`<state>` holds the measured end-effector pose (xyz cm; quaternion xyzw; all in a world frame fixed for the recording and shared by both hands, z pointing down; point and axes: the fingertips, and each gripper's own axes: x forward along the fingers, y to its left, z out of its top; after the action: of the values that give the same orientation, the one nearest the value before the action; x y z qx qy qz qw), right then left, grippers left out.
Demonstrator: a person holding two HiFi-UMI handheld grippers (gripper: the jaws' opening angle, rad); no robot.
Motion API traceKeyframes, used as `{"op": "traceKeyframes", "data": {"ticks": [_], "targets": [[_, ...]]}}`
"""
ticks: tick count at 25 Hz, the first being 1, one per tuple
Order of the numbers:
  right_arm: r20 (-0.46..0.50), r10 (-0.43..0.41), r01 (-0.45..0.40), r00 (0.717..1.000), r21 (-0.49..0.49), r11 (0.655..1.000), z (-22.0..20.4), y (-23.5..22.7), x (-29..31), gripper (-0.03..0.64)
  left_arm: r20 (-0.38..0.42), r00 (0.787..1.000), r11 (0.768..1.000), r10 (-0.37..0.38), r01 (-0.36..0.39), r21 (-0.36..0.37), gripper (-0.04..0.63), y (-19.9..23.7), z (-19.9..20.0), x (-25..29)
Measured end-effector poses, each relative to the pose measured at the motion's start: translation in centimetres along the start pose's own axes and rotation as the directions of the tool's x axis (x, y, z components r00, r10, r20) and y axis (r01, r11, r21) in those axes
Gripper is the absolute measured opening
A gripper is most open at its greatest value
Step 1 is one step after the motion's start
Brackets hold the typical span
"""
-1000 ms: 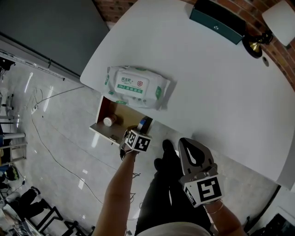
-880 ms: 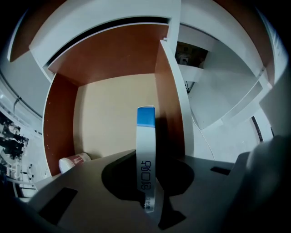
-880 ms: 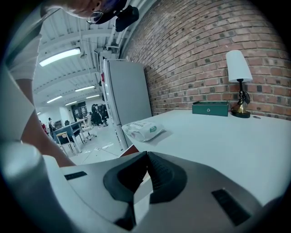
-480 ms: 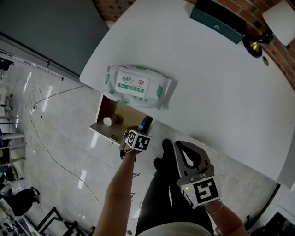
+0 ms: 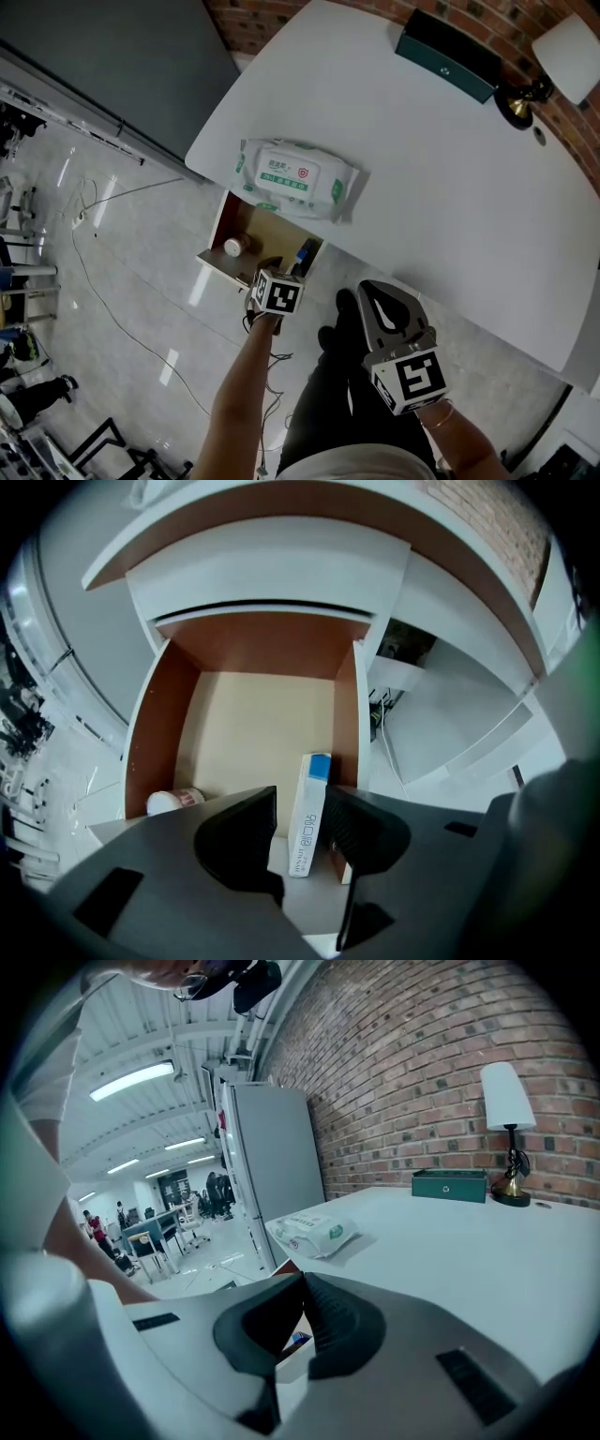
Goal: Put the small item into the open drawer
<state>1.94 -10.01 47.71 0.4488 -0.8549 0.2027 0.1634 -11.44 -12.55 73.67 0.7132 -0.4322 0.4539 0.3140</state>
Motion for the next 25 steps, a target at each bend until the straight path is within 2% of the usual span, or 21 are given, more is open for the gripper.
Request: {"op": "traceKeyframes", "data": {"ticks": [6, 13, 16, 20, 25], "targets": [[0.025, 0.018, -0.018, 1.000, -0.009, 1.000, 1.7, 1.1, -1.0, 0.006, 0.137, 0.990, 0.998, 0.034, -0.025, -0.063, 0.173, 0.2, 2.0, -6.2], [0.063, 0.025, -0.025, 0.998, -0.005, 1.000, 3.8, 2.1, -2.9, 0.006, 0.304, 0.943, 0.986, 0.135, -0.098, -0.134, 0.127, 0.3, 3.4, -15.8], [0.075, 0.036, -0.036, 0.997, -0.009, 0.999, 4.4, 2.5, -3.9, 0.006, 0.362, 0.917, 0.981, 0.170, -0.123, -0.149, 0.108, -0.1, 3.8, -19.7], [0.089, 0.055, -0.053, 0.995, -0.024, 0.998, 5.1, 3.1, -5.2, 0.006, 0.439, 0.872, 0.973, 0.219, -0.162, -0.163, 0.086, -0.9, 4.1, -24.6], [0.100, 0.071, -0.070, 0.992, -0.014, 0.997, 5.6, 3.6, -6.7, 0.006, 0.512, 0.807, 0.949, 0.293, -0.180, -0.258, 0.054, -1.4, 3.8, -30.0]]}}
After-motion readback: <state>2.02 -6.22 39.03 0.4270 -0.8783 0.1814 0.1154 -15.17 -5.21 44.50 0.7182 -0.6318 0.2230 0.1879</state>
